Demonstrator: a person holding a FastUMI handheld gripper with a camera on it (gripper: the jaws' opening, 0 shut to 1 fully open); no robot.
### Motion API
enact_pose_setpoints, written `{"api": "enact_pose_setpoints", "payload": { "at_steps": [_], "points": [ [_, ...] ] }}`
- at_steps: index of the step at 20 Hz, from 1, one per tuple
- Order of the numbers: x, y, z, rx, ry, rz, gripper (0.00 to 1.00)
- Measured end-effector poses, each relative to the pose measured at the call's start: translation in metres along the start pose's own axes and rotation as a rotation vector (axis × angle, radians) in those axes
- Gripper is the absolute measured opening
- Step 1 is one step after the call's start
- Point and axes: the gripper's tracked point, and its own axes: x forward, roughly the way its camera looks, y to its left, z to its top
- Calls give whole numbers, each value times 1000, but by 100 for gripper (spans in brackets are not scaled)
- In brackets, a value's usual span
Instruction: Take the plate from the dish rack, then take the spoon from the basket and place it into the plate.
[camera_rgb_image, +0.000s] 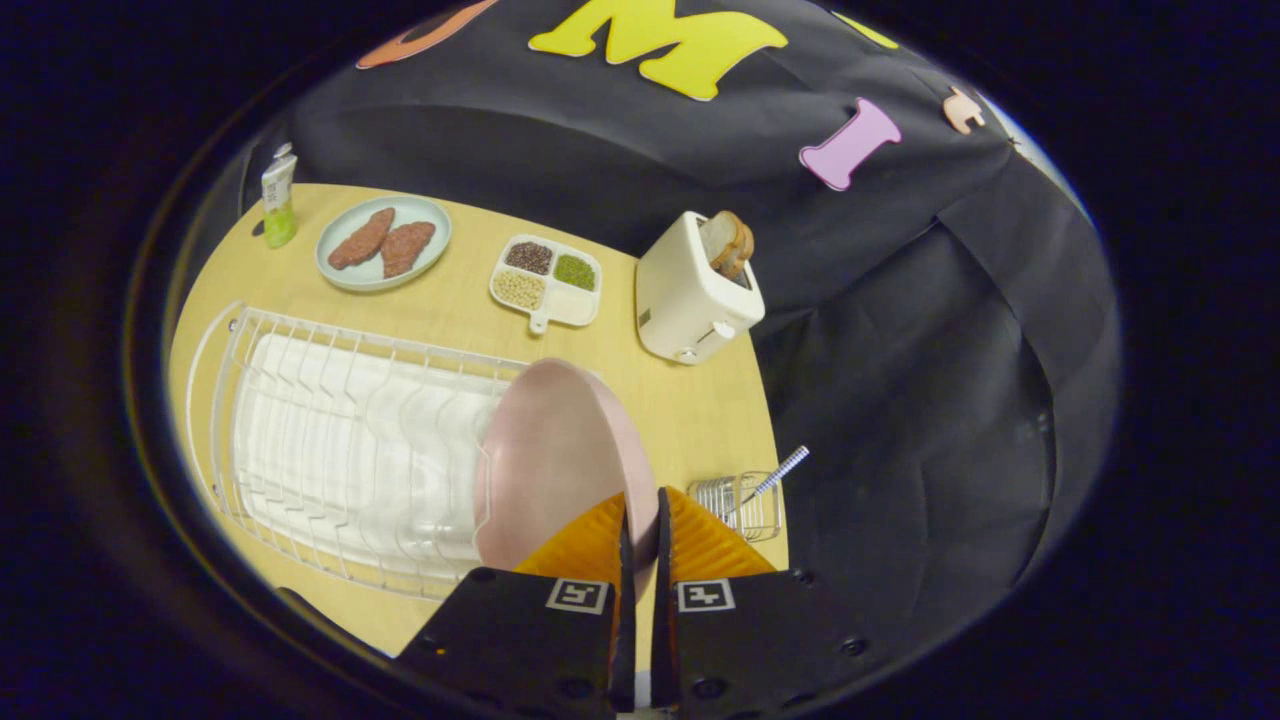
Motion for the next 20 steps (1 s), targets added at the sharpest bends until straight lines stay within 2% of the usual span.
{"api": "enact_pose_setpoints", "payload": {
  "at_steps": [6, 9, 11, 13, 15, 20],
  "points": [
    [-15, 1, 11, 106, -91, -159, 11],
    [-25, -3, 16, 129, -153, -198, 11],
    [-32, -4, 11, 128, -169, -183, 11],
    [-41, -1, 3, 122, -170, -116, 10],
    [-50, 7, -8, 127, -164, 4, 11],
    [-50, 12, -69, 169, -118, 306, 11]
  ]
}}
